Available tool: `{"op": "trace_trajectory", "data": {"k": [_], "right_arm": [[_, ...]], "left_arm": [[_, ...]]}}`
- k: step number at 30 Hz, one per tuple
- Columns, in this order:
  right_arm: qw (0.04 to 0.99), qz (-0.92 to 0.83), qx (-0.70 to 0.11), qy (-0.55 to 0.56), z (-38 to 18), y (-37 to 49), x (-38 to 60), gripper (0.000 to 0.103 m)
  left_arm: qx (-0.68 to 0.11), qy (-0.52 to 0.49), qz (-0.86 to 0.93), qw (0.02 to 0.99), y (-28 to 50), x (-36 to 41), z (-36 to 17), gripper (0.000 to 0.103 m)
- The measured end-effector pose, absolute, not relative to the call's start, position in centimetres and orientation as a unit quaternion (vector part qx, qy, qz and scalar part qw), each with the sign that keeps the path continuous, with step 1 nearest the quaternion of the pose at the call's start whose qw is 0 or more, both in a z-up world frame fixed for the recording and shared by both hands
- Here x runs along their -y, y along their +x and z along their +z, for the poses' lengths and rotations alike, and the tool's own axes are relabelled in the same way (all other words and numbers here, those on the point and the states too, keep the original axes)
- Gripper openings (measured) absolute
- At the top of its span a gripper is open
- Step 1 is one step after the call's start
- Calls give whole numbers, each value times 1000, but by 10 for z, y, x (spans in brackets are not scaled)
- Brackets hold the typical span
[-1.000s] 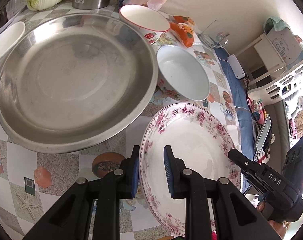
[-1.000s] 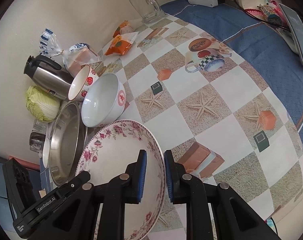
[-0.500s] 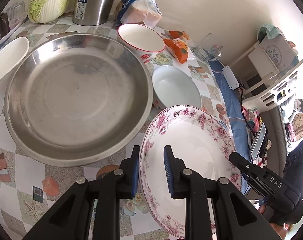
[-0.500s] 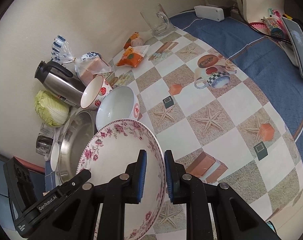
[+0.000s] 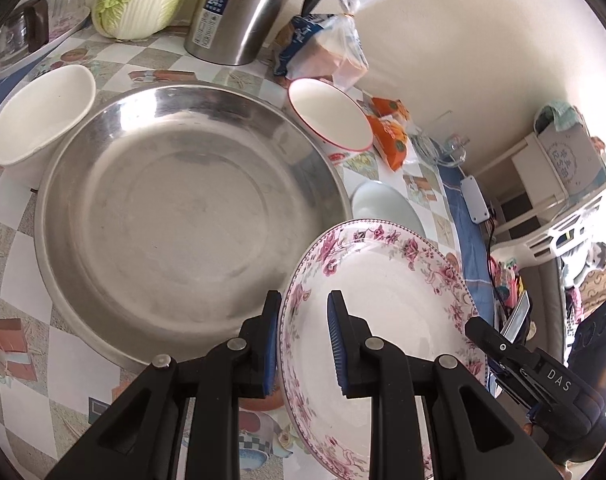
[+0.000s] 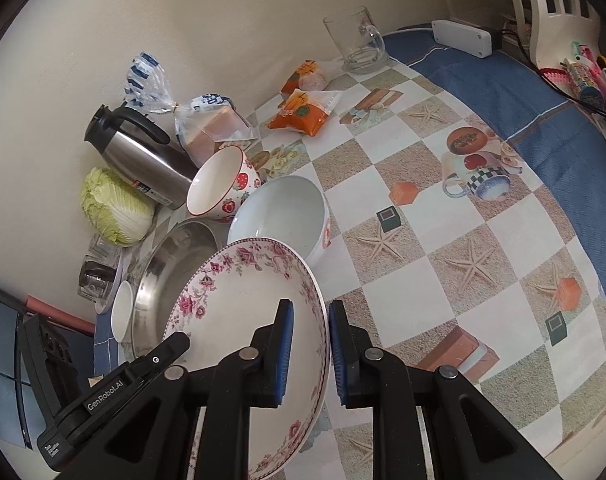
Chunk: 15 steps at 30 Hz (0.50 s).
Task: Organize plates and bowls
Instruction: 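Carry the pink-rose plate with both grippers over the steel basin and lower it inside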
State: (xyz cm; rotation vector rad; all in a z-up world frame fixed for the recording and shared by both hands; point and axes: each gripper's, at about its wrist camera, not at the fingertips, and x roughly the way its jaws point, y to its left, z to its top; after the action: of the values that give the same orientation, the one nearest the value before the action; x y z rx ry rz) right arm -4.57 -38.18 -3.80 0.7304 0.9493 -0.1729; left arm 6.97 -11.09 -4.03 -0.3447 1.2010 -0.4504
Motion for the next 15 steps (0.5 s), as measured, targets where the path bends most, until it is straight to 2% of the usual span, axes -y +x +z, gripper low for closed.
{"op": "trace_trajectory", "data": {"k": [15], "right_arm": [[835,-49,-455,305,-24,16,343,20]], "left_arm": [[-533,-200,-163,806,104,71,-32,24]]}}
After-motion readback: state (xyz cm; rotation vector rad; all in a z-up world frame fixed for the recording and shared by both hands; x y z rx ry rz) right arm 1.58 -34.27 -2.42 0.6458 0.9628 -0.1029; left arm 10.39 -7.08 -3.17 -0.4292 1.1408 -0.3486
